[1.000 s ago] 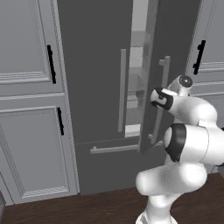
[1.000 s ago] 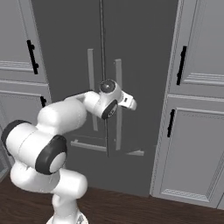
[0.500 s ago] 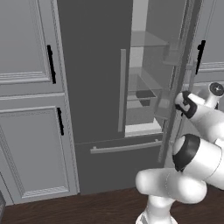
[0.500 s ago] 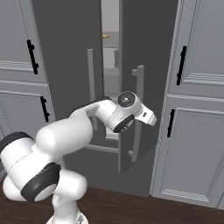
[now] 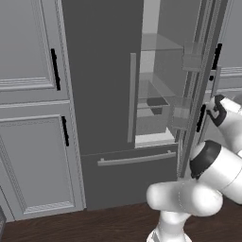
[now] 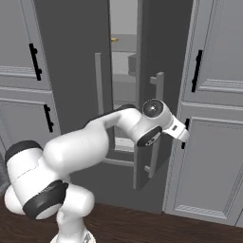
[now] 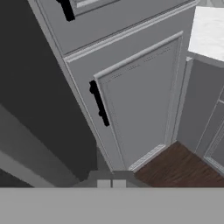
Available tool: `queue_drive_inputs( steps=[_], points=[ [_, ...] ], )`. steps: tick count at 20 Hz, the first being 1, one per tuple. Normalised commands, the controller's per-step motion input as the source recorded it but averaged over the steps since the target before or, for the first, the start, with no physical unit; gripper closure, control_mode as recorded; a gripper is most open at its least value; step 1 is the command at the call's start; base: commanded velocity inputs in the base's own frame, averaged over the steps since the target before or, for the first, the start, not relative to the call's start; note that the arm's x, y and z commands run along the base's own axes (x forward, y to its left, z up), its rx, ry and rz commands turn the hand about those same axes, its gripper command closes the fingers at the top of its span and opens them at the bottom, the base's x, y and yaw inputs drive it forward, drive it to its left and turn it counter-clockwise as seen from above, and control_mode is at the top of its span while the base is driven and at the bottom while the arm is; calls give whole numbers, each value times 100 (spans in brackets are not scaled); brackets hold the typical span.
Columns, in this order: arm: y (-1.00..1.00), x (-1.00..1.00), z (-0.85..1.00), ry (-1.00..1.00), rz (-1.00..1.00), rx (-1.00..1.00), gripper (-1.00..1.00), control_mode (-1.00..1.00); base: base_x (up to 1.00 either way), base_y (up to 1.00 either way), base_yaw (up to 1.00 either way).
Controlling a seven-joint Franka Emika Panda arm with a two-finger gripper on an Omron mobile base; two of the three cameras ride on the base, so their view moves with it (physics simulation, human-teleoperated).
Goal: Grab a lemon wedge from the fridge and one ice cube from the ice bowl, and put them in the glass of lemonade.
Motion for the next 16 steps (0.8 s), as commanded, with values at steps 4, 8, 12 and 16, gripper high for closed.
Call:
queue_drive_inputs(
  steps=[4, 8, 12, 16],
  points=[
    [9, -94, 57, -5, -1, -1, 100, -100, 0, 0, 0],
    [53, -100, 88, -4, 2, -9, 100, -100, 0, 0, 0],
    [100, -62, 65, 0, 10, -18, 100, -100, 0, 0, 0],
    [100, -10, 13, 4, 12, -23, 100, -100, 0, 0, 0]
  ],
)
